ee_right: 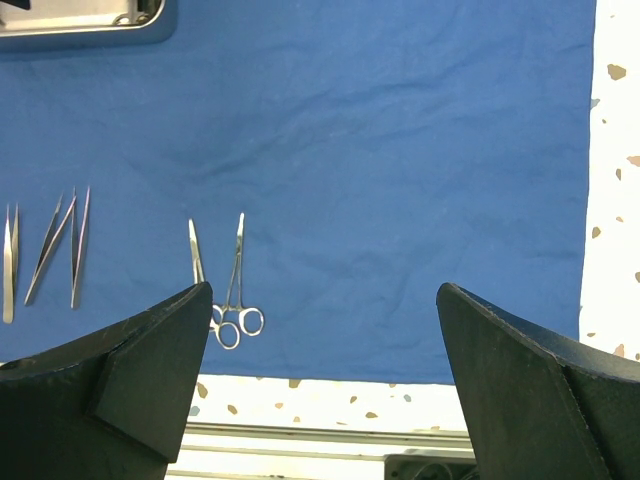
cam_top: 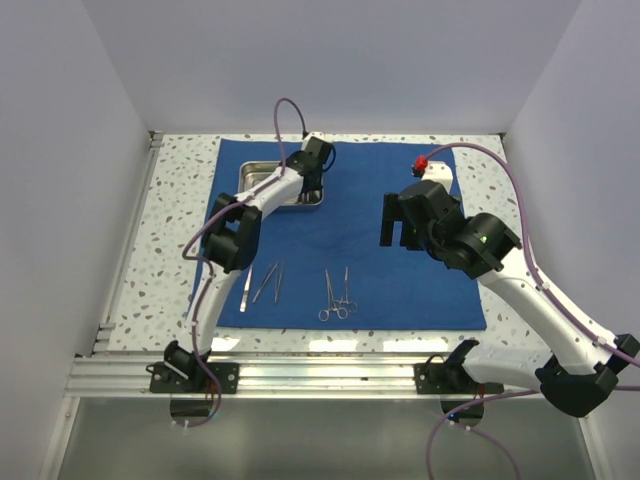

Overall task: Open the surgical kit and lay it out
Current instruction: Pick up the medical item from the container.

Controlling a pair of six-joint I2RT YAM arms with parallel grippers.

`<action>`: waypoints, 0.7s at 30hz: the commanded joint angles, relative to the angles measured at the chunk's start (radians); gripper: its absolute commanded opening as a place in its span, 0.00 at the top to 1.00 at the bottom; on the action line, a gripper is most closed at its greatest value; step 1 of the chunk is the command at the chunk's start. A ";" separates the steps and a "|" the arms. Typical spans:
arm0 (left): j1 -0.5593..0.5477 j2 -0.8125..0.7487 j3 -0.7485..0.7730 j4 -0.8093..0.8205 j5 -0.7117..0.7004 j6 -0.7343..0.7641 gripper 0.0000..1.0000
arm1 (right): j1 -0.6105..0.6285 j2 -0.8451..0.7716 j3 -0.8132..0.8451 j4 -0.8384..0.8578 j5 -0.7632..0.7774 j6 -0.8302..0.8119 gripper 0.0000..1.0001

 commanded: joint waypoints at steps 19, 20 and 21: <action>0.082 0.040 -0.021 -0.128 0.163 -0.060 0.95 | -0.019 -0.001 0.036 0.016 -0.010 -0.023 0.01; 0.082 0.036 -0.025 -0.130 0.158 -0.063 1.00 | -0.018 -0.001 0.036 0.016 -0.010 -0.023 0.01; 0.082 0.028 -0.039 -0.127 0.146 -0.066 1.00 | -0.019 -0.001 0.036 0.016 -0.011 -0.023 0.01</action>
